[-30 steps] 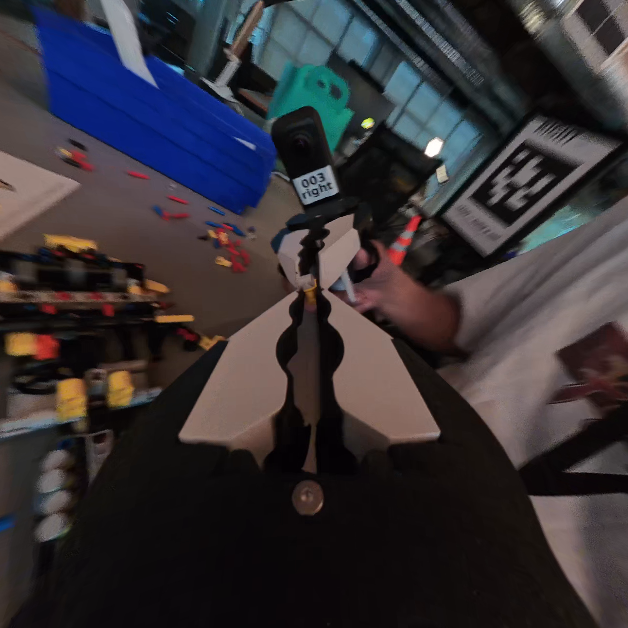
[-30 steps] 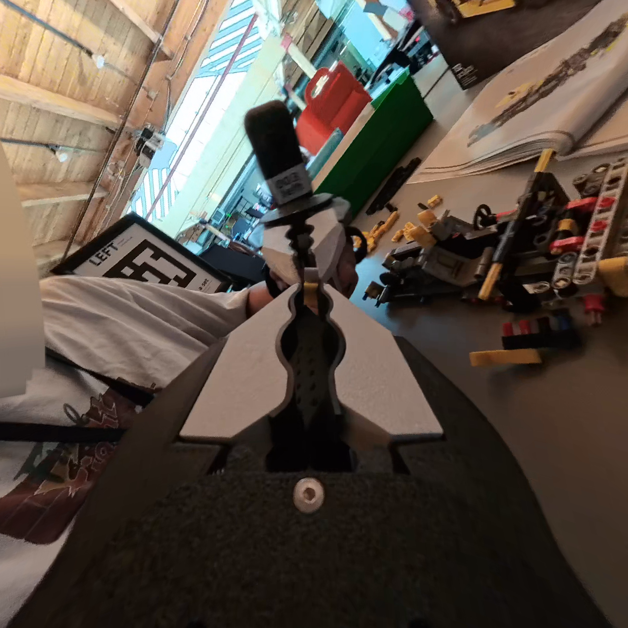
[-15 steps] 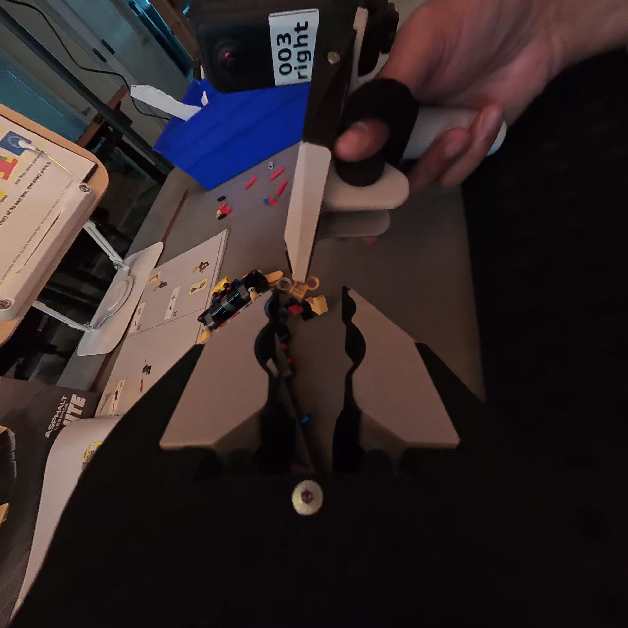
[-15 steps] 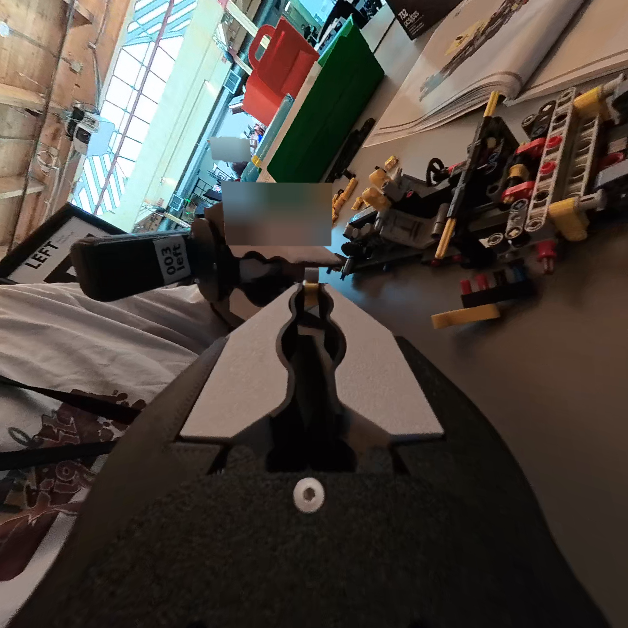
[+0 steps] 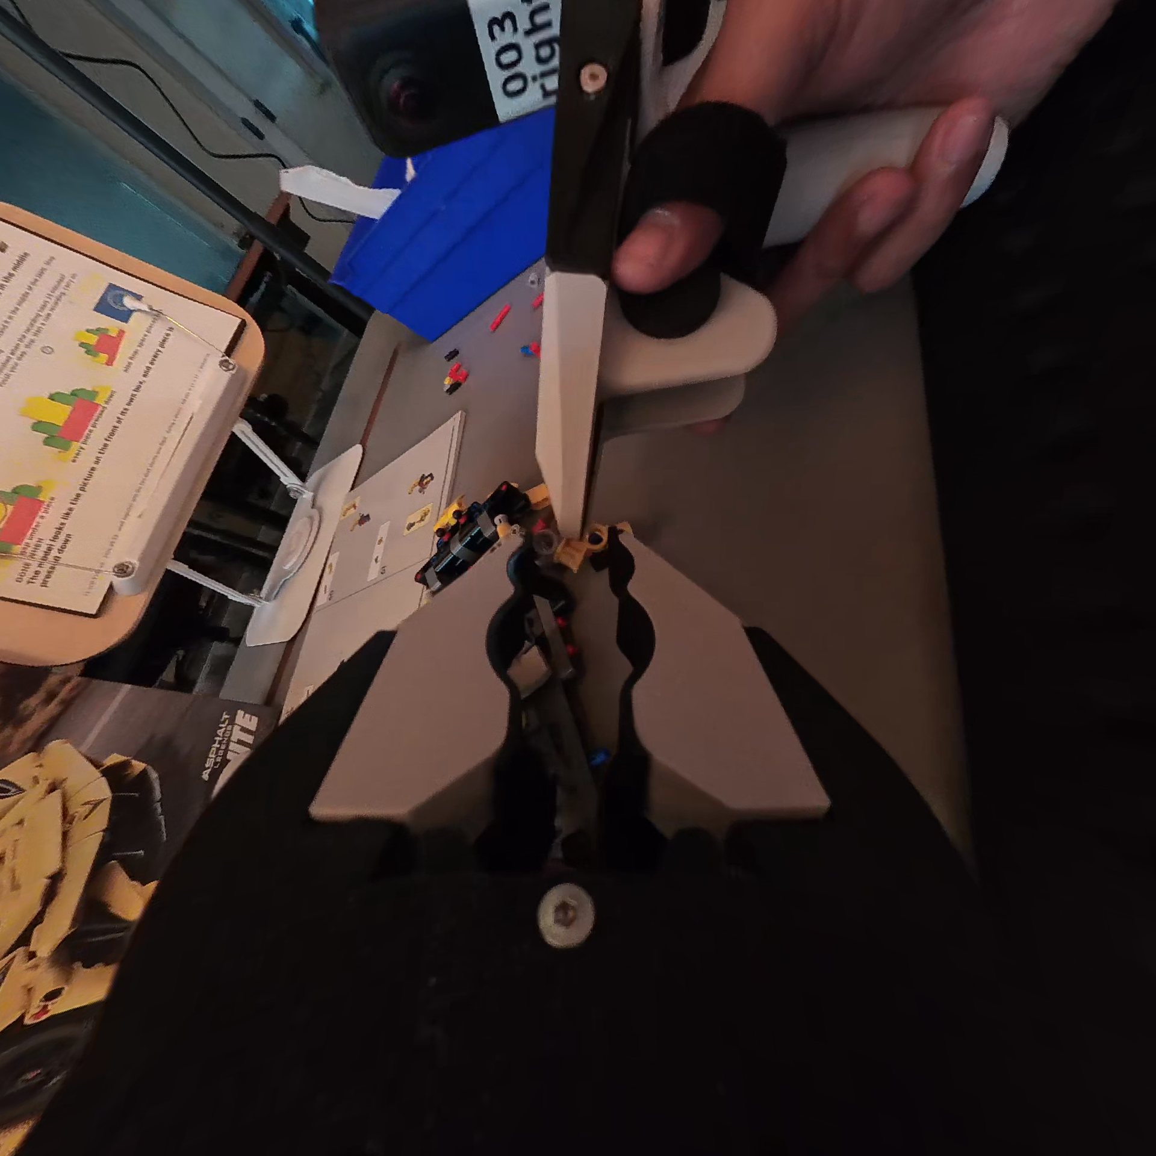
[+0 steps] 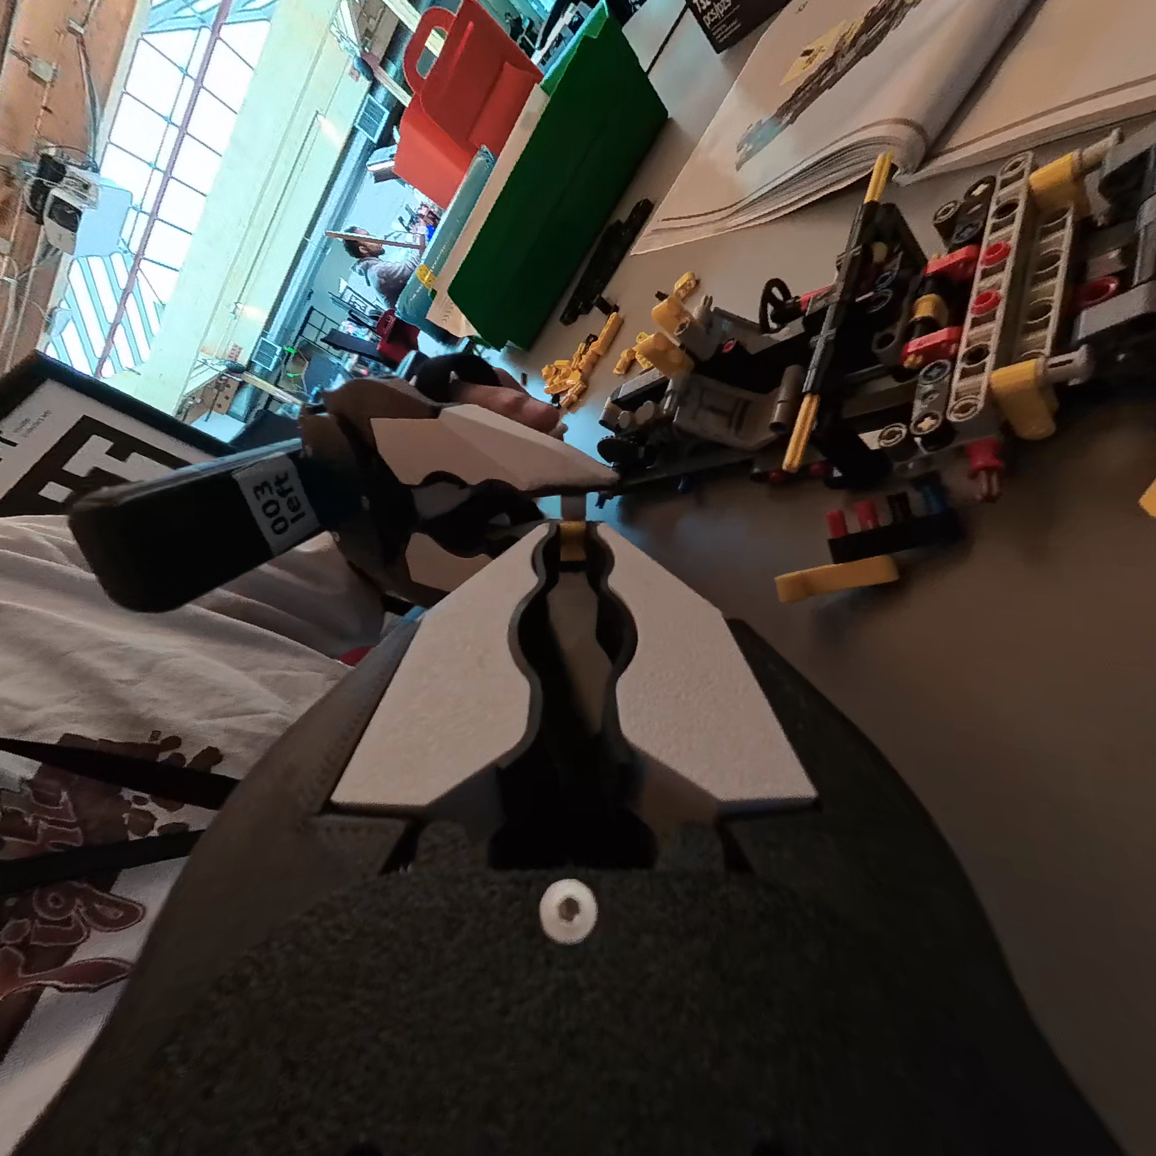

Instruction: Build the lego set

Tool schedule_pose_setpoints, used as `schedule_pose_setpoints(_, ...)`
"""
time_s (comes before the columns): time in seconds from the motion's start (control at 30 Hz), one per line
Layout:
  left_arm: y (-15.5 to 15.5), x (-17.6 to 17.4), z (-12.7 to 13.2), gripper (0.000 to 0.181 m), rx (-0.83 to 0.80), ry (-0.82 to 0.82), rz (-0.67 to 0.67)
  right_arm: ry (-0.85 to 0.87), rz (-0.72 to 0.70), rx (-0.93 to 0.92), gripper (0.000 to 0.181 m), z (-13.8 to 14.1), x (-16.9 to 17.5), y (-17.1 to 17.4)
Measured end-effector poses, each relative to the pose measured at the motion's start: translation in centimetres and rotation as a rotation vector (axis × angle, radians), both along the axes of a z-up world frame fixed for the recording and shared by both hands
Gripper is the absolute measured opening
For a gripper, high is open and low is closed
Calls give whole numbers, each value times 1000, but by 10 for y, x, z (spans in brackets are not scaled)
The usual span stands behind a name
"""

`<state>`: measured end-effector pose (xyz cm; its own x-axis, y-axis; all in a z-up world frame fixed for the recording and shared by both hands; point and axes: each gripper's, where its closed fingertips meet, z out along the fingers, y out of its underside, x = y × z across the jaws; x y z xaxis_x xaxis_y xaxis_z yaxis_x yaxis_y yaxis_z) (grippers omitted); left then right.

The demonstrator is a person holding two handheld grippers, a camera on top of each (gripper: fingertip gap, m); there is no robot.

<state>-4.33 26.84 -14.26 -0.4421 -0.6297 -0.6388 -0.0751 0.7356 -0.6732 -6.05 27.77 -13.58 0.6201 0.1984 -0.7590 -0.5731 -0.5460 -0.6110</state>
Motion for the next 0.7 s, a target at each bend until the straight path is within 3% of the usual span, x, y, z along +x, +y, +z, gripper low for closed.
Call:
schedule_pose_setpoints(0.27, -3, -3, -4, 24, -50, 61, -18, -12, 5, -34, 7, -8, -2, 1)
schedule_pose_setpoints(0.7, 1, -2, -10, 23, 18, 66, 8, -51, -15, -47, 7, -13, 1, 2)
